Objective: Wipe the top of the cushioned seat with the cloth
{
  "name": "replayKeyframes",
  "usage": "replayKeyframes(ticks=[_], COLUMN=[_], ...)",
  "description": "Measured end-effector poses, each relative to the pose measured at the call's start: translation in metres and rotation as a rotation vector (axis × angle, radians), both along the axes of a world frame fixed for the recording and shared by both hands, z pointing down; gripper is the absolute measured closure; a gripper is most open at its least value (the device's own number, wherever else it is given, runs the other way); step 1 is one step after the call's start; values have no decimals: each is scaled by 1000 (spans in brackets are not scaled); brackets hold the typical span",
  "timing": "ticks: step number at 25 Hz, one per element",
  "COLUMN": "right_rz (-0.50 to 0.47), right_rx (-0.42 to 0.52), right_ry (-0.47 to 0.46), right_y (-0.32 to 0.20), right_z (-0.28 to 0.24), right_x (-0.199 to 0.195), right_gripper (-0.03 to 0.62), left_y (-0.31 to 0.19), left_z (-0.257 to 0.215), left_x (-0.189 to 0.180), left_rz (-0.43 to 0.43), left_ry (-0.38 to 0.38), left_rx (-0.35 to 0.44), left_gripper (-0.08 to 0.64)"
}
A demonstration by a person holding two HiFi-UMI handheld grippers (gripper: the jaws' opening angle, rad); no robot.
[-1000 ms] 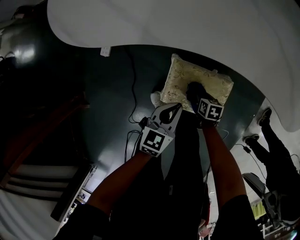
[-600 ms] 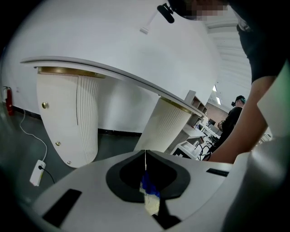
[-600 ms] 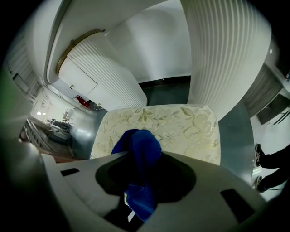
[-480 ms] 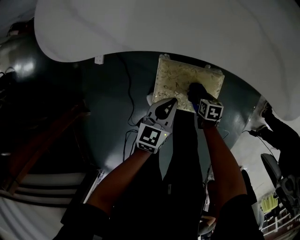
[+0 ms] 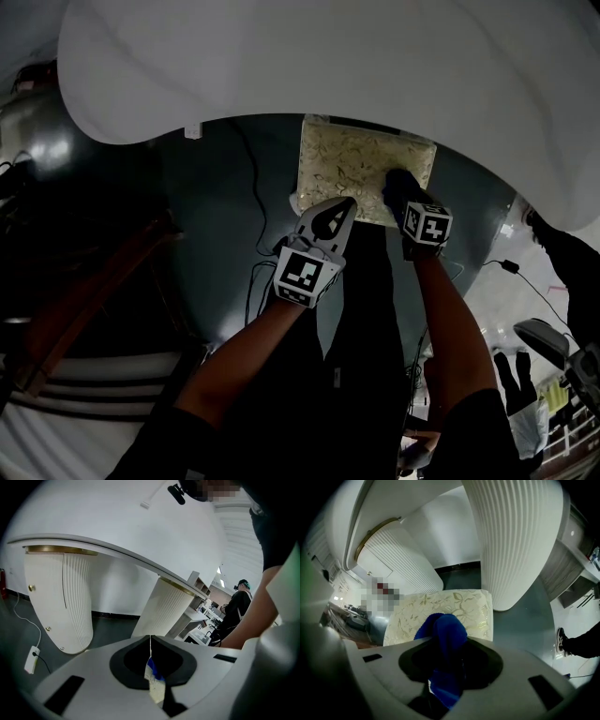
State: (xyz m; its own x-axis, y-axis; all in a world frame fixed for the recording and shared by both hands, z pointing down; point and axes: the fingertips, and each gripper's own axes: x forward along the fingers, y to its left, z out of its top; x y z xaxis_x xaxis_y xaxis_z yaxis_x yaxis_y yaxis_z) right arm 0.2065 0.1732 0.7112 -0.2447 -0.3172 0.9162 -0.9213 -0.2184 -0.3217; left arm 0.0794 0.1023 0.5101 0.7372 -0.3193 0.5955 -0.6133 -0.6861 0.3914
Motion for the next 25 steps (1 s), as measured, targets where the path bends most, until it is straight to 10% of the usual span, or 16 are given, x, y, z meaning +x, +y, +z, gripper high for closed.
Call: replayKeyframes(ticks=[16, 25], right_rz=[96, 133], right_rx=[-38, 75], right_ry=[100, 159], right_y=[32, 11], right_z=[-2, -47], right_x=[72, 76], right_gripper=[457, 457], left_y=[17, 12], left_z=[-3, -11], left_x=[36, -20], left_rz=[98, 101], left_ry=[16, -6], left_rx=[0, 34], left_gripper=[541, 541])
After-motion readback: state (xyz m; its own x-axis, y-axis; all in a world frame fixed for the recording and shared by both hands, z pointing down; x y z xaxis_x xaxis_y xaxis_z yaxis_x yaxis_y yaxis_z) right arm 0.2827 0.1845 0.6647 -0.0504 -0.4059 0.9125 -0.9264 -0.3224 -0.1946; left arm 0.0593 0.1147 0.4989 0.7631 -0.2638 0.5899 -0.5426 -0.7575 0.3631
